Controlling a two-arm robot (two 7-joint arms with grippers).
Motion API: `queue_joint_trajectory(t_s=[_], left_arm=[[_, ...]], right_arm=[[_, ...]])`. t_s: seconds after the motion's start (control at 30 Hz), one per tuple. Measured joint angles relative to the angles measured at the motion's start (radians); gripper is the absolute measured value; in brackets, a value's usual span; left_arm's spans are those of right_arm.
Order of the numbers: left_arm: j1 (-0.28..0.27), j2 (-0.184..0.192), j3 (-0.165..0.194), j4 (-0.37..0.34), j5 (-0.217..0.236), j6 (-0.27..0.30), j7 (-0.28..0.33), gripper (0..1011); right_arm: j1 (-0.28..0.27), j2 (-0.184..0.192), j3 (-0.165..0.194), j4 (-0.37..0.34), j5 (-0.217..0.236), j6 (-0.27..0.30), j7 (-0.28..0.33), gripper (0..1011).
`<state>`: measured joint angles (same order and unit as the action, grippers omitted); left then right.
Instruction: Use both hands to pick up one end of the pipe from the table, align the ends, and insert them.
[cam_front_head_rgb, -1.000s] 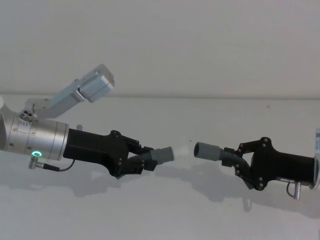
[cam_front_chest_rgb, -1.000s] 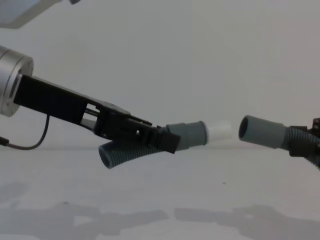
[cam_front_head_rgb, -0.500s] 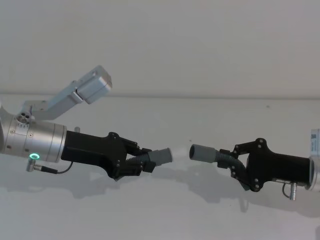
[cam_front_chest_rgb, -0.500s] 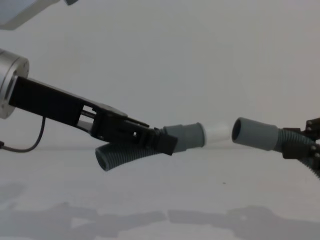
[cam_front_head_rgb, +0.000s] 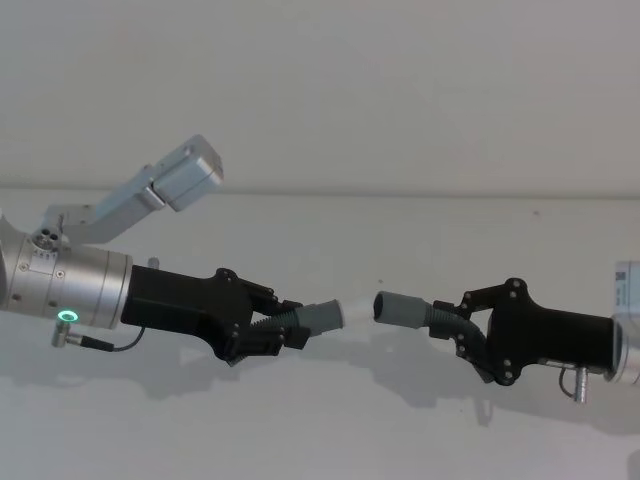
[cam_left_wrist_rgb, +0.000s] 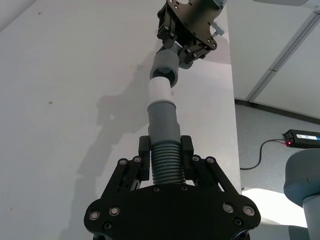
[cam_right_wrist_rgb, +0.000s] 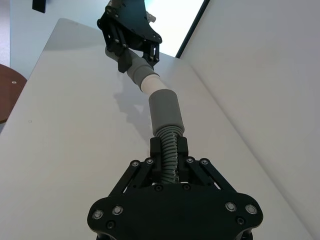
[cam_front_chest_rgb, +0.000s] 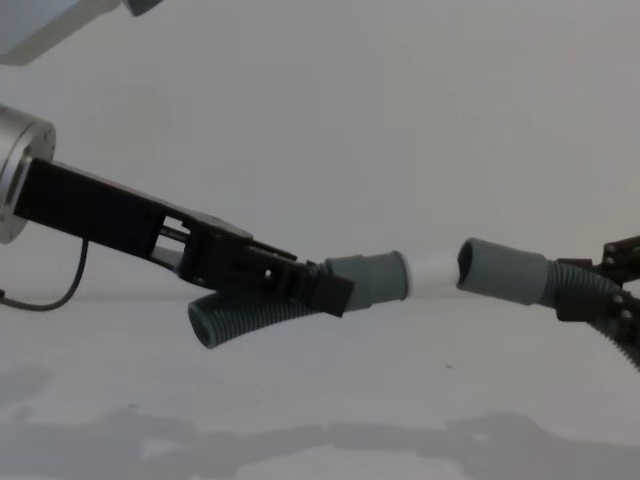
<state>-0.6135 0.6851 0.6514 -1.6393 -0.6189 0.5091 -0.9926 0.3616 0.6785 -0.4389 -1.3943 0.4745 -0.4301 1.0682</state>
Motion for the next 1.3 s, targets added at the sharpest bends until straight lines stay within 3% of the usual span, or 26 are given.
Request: queue_joint_trajectory(t_s=[1.3], left_arm=[[-0.045, 0.006, 0.051, 0.038, -0.028, -0.013, -0.047, 342]], right_arm=[[0.025, 0.005, -0.041, 0.006, -0.016, -0.029, -0.015, 155]])
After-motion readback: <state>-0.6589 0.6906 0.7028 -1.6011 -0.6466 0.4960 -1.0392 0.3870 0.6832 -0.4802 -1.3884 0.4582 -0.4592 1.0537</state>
